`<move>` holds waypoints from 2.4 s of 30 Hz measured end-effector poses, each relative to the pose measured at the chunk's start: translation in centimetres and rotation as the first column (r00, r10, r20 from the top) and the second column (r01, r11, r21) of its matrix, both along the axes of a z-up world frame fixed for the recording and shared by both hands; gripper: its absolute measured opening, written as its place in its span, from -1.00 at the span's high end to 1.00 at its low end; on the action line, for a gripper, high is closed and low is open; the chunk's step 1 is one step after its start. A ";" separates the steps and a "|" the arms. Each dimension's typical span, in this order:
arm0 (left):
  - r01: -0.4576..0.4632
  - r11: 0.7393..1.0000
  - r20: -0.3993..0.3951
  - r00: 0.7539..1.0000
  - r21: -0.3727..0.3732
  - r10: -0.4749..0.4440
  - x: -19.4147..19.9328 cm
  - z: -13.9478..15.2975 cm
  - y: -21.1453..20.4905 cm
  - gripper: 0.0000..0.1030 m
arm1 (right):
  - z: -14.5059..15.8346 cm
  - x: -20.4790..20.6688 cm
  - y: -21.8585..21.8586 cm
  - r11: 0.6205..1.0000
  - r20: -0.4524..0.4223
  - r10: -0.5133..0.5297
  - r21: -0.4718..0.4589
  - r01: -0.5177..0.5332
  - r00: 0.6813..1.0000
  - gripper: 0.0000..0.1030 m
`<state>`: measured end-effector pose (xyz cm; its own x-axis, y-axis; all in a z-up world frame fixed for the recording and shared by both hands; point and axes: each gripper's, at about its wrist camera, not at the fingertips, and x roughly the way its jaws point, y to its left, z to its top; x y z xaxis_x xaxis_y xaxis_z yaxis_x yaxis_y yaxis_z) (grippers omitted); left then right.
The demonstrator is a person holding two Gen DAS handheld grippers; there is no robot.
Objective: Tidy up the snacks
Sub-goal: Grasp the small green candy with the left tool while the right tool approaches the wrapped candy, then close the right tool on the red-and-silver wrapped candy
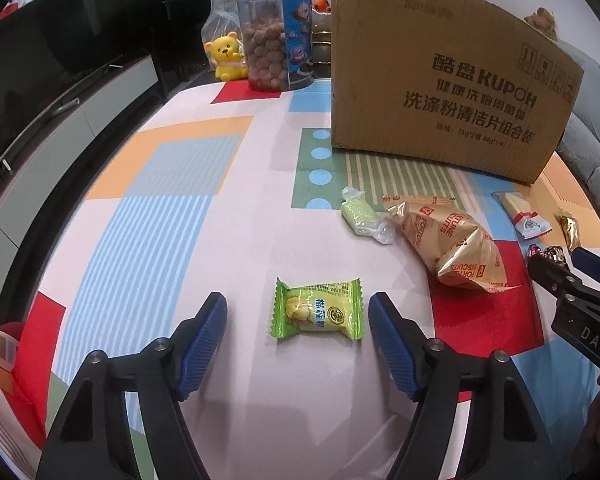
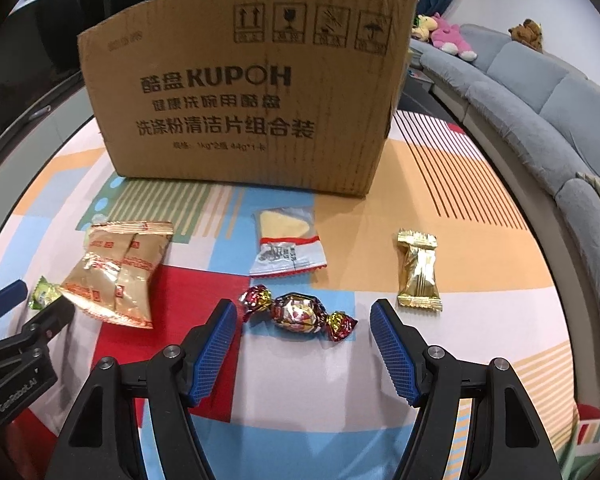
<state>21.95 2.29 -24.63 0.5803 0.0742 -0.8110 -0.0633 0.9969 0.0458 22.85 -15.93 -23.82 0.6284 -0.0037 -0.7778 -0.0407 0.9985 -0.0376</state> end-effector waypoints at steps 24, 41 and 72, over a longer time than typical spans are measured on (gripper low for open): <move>0.061 0.998 0.038 0.998 -0.032 -0.059 -0.8 0.8 -0.6 0.42 | 0.8 0.1 0.5 0.998 0.016 0.057 0.033 -0.057 0.998 0.88; 0.036 0.998 0.032 0.999 -0.043 -0.034 -0.5 0.7 -0.1 0.43 | 0.6 2.2 1.2 0.996 0.034 0.090 0.007 -0.090 0.995 -0.07; 0.033 0.999 0.089 0.996 -0.023 -0.031 -1.5 3.3 0.0 0.43 | 3.4 0.2 1.0 0.989 0.071 0.133 0.051 -0.136 0.989 0.41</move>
<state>20.48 2.31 -21.28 0.6517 0.0348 -0.7576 -0.0338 0.9993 0.0169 23.09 -14.89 -20.43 0.6711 0.1260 -0.7306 -0.1739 0.9847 0.0101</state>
